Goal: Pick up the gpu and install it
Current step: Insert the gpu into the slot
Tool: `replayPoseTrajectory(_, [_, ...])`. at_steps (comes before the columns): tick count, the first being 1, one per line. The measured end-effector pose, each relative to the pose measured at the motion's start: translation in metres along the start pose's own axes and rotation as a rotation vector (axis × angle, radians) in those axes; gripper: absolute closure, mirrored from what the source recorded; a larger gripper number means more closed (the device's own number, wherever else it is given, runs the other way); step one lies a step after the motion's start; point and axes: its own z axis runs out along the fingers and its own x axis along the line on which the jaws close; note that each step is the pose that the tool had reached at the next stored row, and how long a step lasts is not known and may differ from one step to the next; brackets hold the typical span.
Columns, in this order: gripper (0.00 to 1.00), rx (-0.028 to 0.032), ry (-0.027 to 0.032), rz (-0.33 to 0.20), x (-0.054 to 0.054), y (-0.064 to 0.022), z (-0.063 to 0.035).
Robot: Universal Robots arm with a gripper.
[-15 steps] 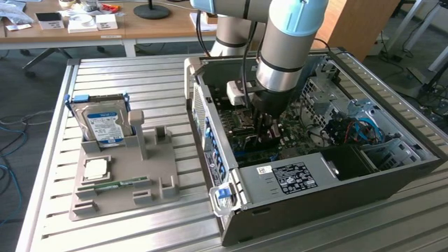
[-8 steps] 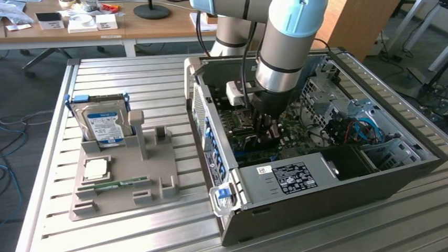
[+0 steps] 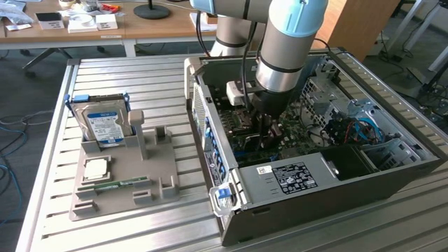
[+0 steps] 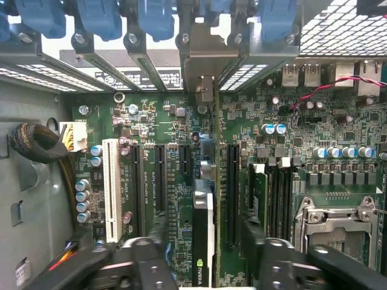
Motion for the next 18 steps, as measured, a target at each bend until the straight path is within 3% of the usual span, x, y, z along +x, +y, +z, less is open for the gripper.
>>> replayPoseTrajectory(3, [0.31, 0.0000, 0.0000, 0.000, 0.0000, 0.0000, 0.0000])
replayPoseTrajectory(11, [0.31, 0.0000, 0.0001, 0.000, 0.0000, 0.0000, -0.0002])
replayPoseTrajectory(18, [0.31, 0.0000, 0.0001, 0.000, -0.0001, -0.0002, -0.0072])
